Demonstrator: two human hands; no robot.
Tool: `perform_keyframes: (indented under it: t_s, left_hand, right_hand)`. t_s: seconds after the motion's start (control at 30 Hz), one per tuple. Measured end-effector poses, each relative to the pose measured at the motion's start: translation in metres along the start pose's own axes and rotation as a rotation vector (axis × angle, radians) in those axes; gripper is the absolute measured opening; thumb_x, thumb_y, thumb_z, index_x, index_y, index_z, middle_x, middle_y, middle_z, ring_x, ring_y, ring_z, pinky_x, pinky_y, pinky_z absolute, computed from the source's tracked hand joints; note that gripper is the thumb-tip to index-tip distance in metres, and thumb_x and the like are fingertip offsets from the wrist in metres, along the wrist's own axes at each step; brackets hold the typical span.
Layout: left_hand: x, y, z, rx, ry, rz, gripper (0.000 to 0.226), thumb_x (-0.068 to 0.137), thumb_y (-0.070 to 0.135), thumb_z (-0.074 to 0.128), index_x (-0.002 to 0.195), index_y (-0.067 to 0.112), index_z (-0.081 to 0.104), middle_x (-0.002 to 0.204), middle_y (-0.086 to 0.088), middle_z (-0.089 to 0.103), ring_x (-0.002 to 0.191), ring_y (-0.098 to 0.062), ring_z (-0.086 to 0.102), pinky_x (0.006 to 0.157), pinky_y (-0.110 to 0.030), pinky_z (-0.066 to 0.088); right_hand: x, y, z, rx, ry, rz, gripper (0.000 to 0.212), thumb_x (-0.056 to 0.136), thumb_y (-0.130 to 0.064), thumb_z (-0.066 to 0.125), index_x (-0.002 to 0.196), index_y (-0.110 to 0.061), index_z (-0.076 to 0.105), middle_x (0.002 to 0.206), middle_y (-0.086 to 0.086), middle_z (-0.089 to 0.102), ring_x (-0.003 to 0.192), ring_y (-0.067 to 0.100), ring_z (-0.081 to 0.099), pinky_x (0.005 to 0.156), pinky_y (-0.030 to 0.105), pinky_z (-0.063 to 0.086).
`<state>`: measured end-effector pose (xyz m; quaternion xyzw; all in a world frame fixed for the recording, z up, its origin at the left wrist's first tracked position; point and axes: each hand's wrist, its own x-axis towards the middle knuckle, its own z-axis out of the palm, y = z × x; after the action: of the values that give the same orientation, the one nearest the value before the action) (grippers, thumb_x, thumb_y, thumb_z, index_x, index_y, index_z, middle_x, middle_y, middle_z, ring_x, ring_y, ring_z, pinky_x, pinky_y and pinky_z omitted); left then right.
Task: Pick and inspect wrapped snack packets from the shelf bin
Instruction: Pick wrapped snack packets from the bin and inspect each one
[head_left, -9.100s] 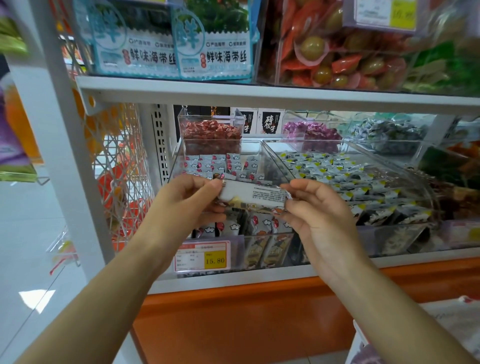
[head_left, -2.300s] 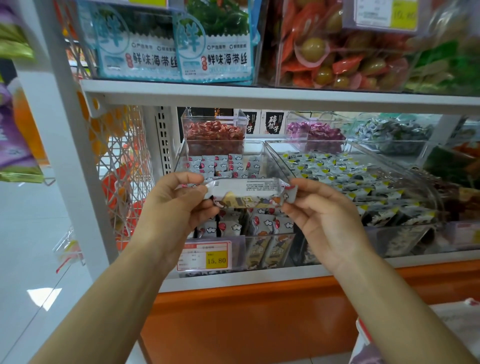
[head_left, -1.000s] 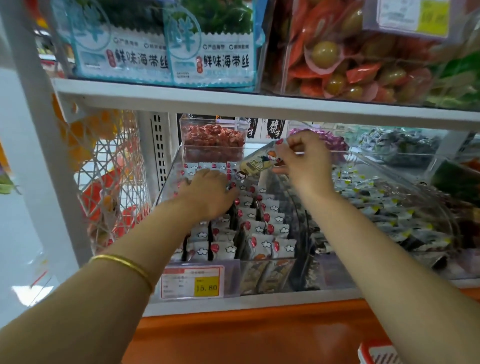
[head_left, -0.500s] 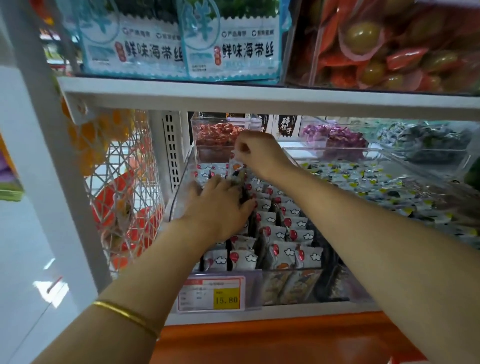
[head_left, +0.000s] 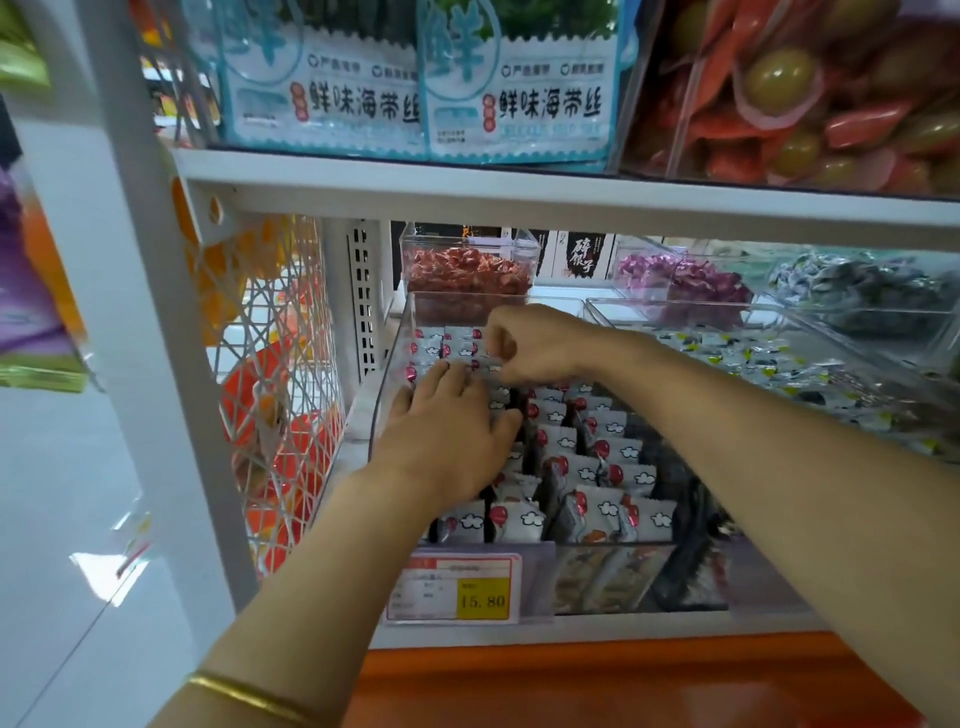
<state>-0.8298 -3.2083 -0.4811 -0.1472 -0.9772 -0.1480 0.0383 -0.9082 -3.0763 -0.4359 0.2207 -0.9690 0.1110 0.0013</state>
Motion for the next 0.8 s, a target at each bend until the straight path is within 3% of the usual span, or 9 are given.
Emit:
perform_keyframes:
  t_s: [0.17, 0.4, 0.53, 0.6, 0.7, 0.8]
  left_hand:
    - [-0.001, 0.000, 0.000, -0.002, -0.003, -0.003, 0.059, 0.098, 0.048, 0.023, 0.147, 0.014, 0.022, 0.158, -0.004, 0.006, 0.145, -0.019, -0.004, 0.117, -0.041, 0.001]
    - [-0.001, -0.001, -0.001, -0.032, -0.009, -0.007, 0.061, 0.098, 0.047, 0.023, 0.150, 0.016, 0.015, 0.159, -0.004, 0.003, 0.145, -0.020, -0.005, 0.118, -0.042, 0.000]
    - [0.000, -0.001, -0.001, -0.035, -0.010, -0.008, 0.060, 0.098, 0.047, 0.024, 0.150, 0.018, 0.015, 0.159, -0.003, 0.004, 0.145, -0.019, -0.006, 0.116, -0.042, -0.003]
    - [0.000, -0.001, 0.000, -0.042, -0.014, -0.005, 0.060, 0.098, 0.046, 0.024, 0.149, 0.017, 0.017, 0.159, -0.003, 0.004, 0.145, -0.019, -0.005, 0.116, -0.042, -0.003]
    - [0.001, -0.001, 0.000, -0.041, 0.000, 0.002, 0.058, 0.098, 0.046, 0.025, 0.145, 0.013, 0.027, 0.157, -0.004, 0.011, 0.145, -0.020, 0.000, 0.117, -0.043, 0.001]
    - [0.000, -0.001, -0.001, -0.044, 0.008, 0.006, 0.057, 0.097, 0.046, 0.026, 0.143, 0.012, 0.031, 0.156, -0.004, 0.015, 0.144, -0.022, 0.005, 0.117, -0.044, 0.004]
  right_hand:
    - [-0.002, 0.007, 0.006, -0.219, 0.005, -0.079, 0.011, 0.084, -0.022, 0.066, 0.085, -0.022, 0.055, 0.084, -0.010, 0.052, 0.088, 0.011, 0.041, 0.070, 0.026, 0.032]
    - [-0.003, 0.010, 0.015, -0.074, 0.227, -0.036, 0.006, 0.085, -0.026, 0.066, 0.085, -0.020, 0.063, 0.075, -0.016, 0.049, 0.093, 0.009, 0.035, 0.072, 0.027, 0.029]
    - [0.000, 0.007, 0.018, -0.142, 0.142, -0.055, 0.006, 0.085, -0.030, 0.065, 0.085, -0.025, 0.063, 0.086, -0.009, 0.059, 0.095, 0.009, 0.033, 0.077, 0.030, 0.035]
    - [0.001, 0.007, 0.014, -0.146, 0.100, -0.042, 0.005, 0.084, -0.031, 0.065, 0.082, -0.027, 0.063, 0.081, -0.014, 0.057, 0.095, 0.008, 0.033, 0.077, 0.030, 0.034]
    - [0.003, 0.006, 0.005, -0.026, 0.071, -0.012, 0.011, 0.085, -0.023, 0.060, 0.075, -0.026, 0.060, 0.075, -0.018, 0.054, 0.088, 0.010, 0.045, 0.075, 0.030, 0.038]
    - [0.011, 0.005, 0.001, 0.113, 0.195, 0.022, 0.008, 0.086, -0.013, 0.056, 0.081, -0.015, 0.062, 0.084, -0.004, 0.063, 0.082, 0.016, 0.059, 0.075, 0.035, 0.048]
